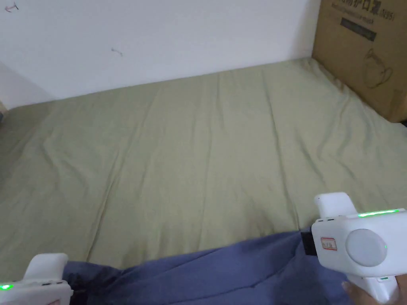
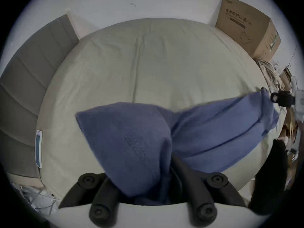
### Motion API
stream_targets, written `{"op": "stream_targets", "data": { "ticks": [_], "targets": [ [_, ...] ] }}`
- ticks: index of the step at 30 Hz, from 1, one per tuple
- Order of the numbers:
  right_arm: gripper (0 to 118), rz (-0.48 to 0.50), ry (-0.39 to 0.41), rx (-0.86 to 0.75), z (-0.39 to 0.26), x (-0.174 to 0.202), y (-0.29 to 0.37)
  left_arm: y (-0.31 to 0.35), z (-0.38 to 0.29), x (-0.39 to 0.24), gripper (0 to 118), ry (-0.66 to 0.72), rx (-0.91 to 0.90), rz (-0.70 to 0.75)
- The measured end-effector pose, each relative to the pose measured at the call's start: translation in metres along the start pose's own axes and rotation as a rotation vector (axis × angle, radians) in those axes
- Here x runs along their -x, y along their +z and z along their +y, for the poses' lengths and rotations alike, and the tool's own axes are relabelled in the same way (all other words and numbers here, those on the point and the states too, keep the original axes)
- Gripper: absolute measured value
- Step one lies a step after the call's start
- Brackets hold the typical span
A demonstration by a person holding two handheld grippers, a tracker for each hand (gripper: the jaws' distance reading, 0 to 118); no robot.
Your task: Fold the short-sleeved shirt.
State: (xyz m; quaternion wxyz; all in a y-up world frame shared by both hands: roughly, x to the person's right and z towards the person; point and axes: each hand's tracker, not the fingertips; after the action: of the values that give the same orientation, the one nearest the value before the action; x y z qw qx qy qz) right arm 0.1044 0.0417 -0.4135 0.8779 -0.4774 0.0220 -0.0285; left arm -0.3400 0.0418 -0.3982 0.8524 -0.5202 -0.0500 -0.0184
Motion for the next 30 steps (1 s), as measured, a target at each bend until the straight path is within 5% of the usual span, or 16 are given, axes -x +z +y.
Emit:
{"op": "stream_targets", "data": {
  "ticks": [7,9,11,13,15,22,23,26,28,30],
  "targets": [
    [0,0.035,-0.007,-0.025,-0.003,-0.009,0.013,0.0,0.042,-0.083,6,0.111,0.003,-0.415],
    [0,0.04,-0.014,-0.027,-0.004,-0.013,0.014,-0.016,0.047,-0.117,16,0.103,0.062,-0.479],
    [0,0.041,-0.021,-0.024,-0.007,-0.017,0.013,-0.038,0.05,-0.143,41,0.065,0.108,-0.473],
    [0,0.038,-0.031,-0.017,-0.009,-0.021,0.011,-0.058,0.049,-0.165,91,0.049,0.15,-0.522],
    [0,0.042,-0.044,-0.009,-0.01,-0.024,0.009,-0.076,0.049,-0.175,114,0.075,0.213,-0.55],
    [0,0.053,-0.053,-0.015,-0.011,-0.027,0.009,-0.05,0.055,-0.15,110,0.171,0.074,-0.586],
    [0,0.055,-0.053,-0.017,-0.011,-0.027,0.009,-0.04,0.055,-0.141,100,0.154,0.006,-0.539],
    [0,0.057,-0.048,-0.02,-0.009,-0.027,0.009,-0.02,0.052,-0.126,1,0.067,-0.046,-0.41],
    [0,0.058,-0.048,-0.022,-0.008,-0.027,0.008,-0.018,0.046,-0.126,1,0.01,-0.043,-0.334],
    [0,0.061,-0.051,-0.022,-0.007,-0.027,0.007,-0.026,0.042,-0.133,1,-0.014,0.021,-0.413]
  ]
}}
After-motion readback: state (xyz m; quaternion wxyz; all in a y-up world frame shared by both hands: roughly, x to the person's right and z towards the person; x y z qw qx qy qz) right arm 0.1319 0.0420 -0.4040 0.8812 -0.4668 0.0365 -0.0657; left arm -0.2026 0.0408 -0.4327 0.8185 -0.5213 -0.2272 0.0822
